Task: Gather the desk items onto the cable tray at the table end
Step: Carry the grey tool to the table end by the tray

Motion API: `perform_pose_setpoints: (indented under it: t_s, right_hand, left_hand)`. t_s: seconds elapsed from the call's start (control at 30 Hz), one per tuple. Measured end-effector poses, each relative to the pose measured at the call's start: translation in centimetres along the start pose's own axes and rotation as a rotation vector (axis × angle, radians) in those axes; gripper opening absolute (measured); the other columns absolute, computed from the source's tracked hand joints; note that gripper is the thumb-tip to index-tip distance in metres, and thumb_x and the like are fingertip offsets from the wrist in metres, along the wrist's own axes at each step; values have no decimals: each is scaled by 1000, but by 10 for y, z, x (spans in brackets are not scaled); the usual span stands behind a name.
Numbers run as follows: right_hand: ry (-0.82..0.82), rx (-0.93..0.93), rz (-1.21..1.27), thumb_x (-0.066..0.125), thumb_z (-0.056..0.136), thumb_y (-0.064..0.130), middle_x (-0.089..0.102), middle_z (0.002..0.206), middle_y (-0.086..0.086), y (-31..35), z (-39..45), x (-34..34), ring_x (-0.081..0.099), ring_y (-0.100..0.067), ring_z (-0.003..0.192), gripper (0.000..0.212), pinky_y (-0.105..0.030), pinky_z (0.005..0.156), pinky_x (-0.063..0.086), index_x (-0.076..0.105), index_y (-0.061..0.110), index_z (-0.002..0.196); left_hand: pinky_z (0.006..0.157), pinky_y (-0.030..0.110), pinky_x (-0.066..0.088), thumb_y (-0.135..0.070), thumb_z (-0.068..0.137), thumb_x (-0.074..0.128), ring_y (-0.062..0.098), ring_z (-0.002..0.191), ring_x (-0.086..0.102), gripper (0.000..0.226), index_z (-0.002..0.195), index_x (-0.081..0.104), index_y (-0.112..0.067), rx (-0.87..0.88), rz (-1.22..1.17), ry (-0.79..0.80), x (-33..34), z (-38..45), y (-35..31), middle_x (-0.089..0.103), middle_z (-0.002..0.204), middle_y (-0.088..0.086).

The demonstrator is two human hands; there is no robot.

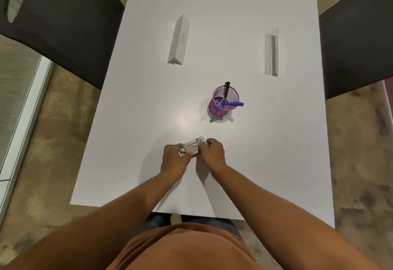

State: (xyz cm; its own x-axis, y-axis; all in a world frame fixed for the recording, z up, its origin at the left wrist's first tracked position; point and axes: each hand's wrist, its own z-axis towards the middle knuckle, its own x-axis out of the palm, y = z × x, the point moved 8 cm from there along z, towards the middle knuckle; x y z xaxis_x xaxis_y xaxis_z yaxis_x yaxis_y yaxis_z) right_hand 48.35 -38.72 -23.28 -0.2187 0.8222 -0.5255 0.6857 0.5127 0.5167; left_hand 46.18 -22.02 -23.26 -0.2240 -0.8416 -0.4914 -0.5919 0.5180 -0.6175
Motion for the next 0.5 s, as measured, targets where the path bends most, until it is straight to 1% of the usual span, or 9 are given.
perform_pose_setpoints:
  t_s: [0.03,0.07,0.1,0.13,0.2,0.27,0.37,0.43,0.5]
  right_hand:
    - [4,19,27,57,99,31,54,109,-11,0,-1,2,53,-26,98,10,-31,85,45,59,21,97]
    - [5,39,39,57,100,36,57,124,-15,-1,0,4,58,-29,113,30,-37,98,47,64,16,120]
    - [-5,55,45,58,100,40,57,136,-16,0,0,4,57,-31,126,47,-42,108,47,60,10,137]
    - [-15,69,56,58,98,43,57,141,-17,1,1,5,57,-34,130,54,-46,112,46,58,8,140]
    - [-17,75,67,59,95,48,64,132,-19,3,3,6,62,-35,122,45,-47,105,51,67,10,119]
    - [-10,78,71,61,93,50,70,119,-20,4,7,6,66,-33,105,42,-43,90,53,68,9,98]
    - [-13,96,91,64,92,52,75,102,-16,5,13,5,70,-33,97,51,-44,83,55,73,2,93]
    - [0,97,104,66,90,53,73,97,-14,9,12,4,66,-30,88,48,-43,76,51,67,5,89]
    - [10,86,147,69,89,53,64,96,-12,13,10,4,61,-25,86,44,-36,69,48,55,11,94]
  left_hand:
    - [95,23,39,-23,96,73,29,127,58,41,134,68,-9,-4,-17,-4,0,-1,0,57,136,16]
    - [96,24,40,-22,95,75,29,126,58,43,134,68,-9,-7,-31,-6,0,-1,0,57,136,15]
    - [97,25,41,-22,93,77,29,126,59,45,135,68,-9,-9,-37,-6,0,-1,0,57,136,15]
    - [98,26,43,-23,93,79,28,126,59,47,136,67,-10,-14,-40,-7,0,-1,1,57,136,14]
    - [97,29,45,-25,91,81,27,123,61,50,137,67,-12,-22,-46,-13,-2,-1,3,57,137,12]
    - [93,30,47,-26,89,83,24,117,62,50,135,67,-13,-19,-51,-16,-3,1,5,58,135,10]
    - [88,30,49,-26,87,85,17,105,57,49,132,68,-14,-14,-58,-14,-5,3,7,59,131,8]
    - [90,33,55,-27,86,87,18,104,58,48,128,68,-15,-22,-64,-7,-6,5,8,59,129,8]
    - [86,31,58,-28,86,87,20,105,61,47,125,66,-15,-25,-77,19,-8,6,10,60,127,8]
